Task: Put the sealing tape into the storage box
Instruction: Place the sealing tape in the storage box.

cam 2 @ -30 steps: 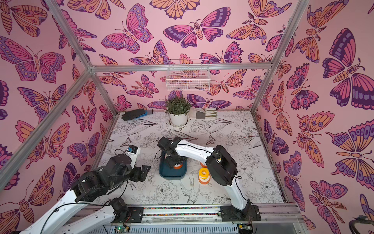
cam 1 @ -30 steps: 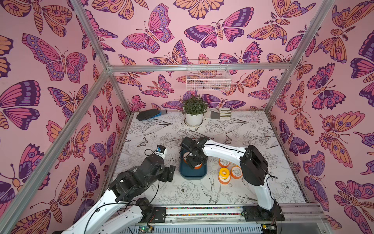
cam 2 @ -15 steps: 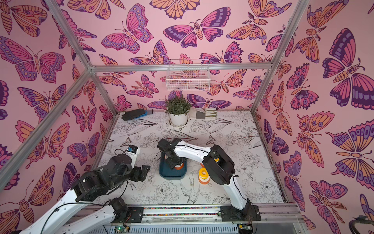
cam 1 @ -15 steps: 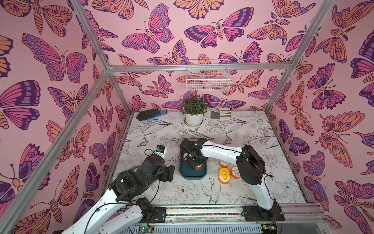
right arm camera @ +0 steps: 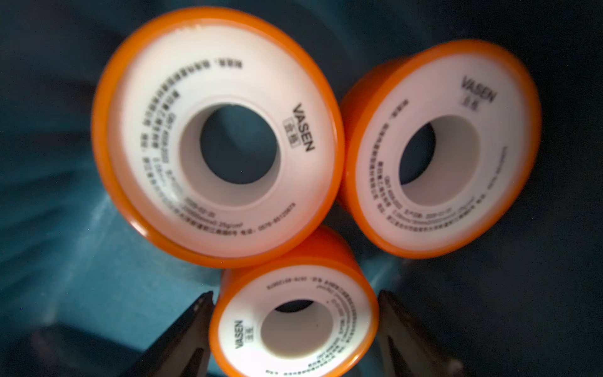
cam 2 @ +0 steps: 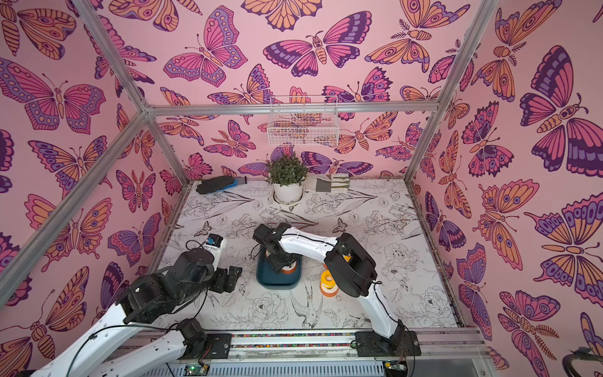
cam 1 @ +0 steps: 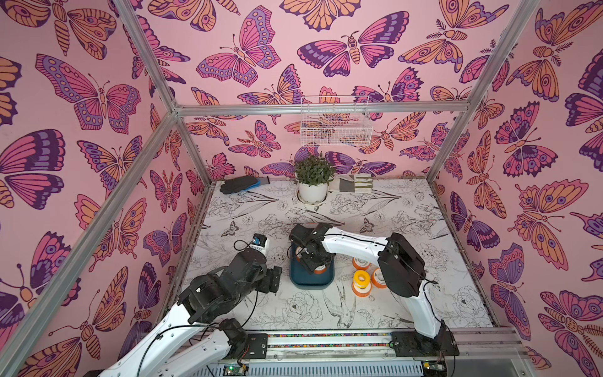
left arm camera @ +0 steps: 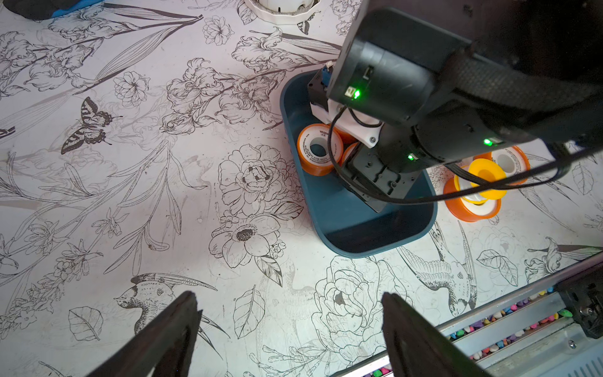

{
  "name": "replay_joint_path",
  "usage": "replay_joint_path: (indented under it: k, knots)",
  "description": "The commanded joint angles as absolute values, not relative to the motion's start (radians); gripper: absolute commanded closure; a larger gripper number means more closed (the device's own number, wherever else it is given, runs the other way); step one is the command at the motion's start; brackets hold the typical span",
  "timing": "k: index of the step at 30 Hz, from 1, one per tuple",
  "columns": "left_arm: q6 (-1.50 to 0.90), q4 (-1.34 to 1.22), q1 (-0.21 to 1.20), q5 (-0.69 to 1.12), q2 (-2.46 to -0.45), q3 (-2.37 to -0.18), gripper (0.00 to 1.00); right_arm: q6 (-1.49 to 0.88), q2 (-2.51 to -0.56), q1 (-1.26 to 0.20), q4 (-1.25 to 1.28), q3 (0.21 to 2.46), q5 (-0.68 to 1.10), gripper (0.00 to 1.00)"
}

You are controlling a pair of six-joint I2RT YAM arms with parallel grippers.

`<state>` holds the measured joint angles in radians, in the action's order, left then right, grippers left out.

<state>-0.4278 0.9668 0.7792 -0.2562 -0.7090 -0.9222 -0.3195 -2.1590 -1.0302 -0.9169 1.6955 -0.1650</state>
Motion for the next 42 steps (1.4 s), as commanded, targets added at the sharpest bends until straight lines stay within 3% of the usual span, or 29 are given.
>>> replay_joint_path:
  k: [1,10,19,26,34,42]
  knots:
    - [-0.434,0.987,0.775,-0.278,-0.708,-0.916,0.09,-0.313,-2.14,-1.04,-0.95,1.724,-0.189,0.18]
    - [-0.435,0.987,0.775,-0.281,-0.698,-0.916,0.09,-0.306,-2.018,-1.04,-0.903,1.659,-0.211,0.19]
    - [-0.436,0.988,0.775,-0.281,-0.698,-0.917,0.09,-0.311,-1.747,-0.995,-0.734,1.46,-0.296,0.21]
    - [-0.436,0.988,0.776,-0.278,-0.702,-0.916,0.09,-0.341,-1.417,-0.861,-0.546,1.168,-0.361,0.22]
    - [-0.436,0.987,0.775,-0.276,-0.707,-0.916,0.09,-0.408,-1.079,-0.593,-0.311,0.772,-0.354,0.22]
    - [-0.437,0.988,0.775,-0.278,-0.719,-0.917,0.09,-0.39,-0.901,-0.547,-0.138,0.553,-0.482,0.2]
